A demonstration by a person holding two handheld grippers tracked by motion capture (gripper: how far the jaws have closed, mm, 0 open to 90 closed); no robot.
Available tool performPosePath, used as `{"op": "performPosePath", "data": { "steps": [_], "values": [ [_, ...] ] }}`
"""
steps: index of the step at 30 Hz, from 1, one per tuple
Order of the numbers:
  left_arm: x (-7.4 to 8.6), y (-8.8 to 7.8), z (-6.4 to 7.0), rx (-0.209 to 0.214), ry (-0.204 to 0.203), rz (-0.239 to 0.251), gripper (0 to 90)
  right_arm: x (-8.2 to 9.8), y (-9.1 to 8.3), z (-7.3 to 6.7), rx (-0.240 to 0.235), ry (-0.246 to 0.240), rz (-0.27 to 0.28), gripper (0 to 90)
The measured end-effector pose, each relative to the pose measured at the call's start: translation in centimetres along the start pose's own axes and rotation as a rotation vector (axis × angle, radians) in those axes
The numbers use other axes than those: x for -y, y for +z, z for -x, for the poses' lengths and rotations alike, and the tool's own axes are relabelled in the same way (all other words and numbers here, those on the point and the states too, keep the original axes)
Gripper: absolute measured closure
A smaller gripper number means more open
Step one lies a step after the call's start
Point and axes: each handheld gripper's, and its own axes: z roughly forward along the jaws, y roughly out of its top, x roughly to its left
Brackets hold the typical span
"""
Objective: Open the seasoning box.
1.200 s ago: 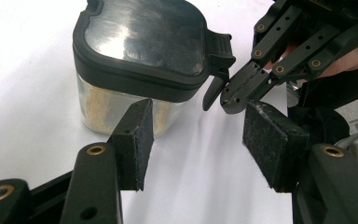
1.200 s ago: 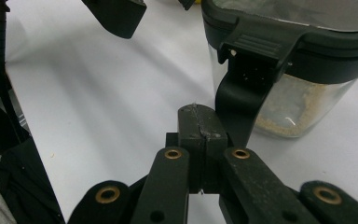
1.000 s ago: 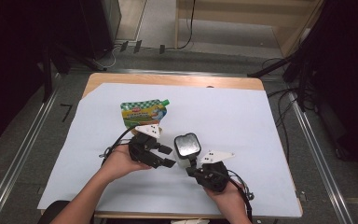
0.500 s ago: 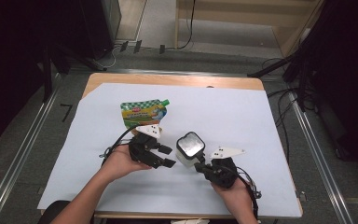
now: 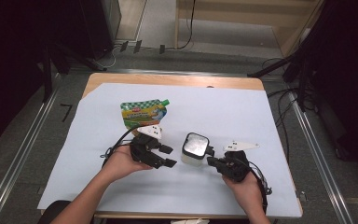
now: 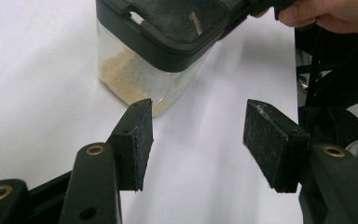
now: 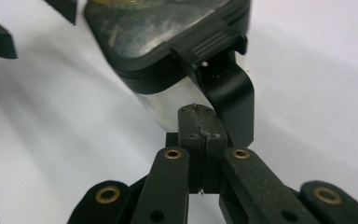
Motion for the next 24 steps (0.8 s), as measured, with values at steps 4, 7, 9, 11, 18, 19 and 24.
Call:
{"op": "performPosePath", "data": {
  "steps": [4,7,9,11,18,19,24],
  "values": [
    [0.0,0.2,0.0,-0.004,-0.001,0.005,43.6,-0.2,-0.2,0.9,0.011,0.012,-0.004,90.0],
    [-0.2,0.3,0.0,-0.004,-0.003,0.011,42.7,-0.4,-0.3,1.7,0.023,0.018,-0.002,90.0],
    [-0.3,0.6,0.0,-0.001,0.002,0.016,41.0,-0.5,-0.3,2.1,0.035,0.024,-0.004,90.0],
    [-0.5,0.8,0.0,0.003,0.0,0.016,38.7,-0.6,-0.2,2.5,0.048,0.031,0.001,90.0],
    [-1.1,1.5,-0.3,0.007,-0.026,0.026,33.5,-1.0,-1.0,3.5,0.068,0.056,0.035,90.0],
    [-1.2,1.5,-0.3,0.0,-0.028,0.025,33.5,-1.0,-1.4,3.7,0.076,0.059,0.049,90.0],
    [-2.2,1.7,-0.4,-0.03,-0.017,0.049,31.1,-1.3,-1.6,4.7,0.101,0.088,0.067,90.0]
  ]
}}
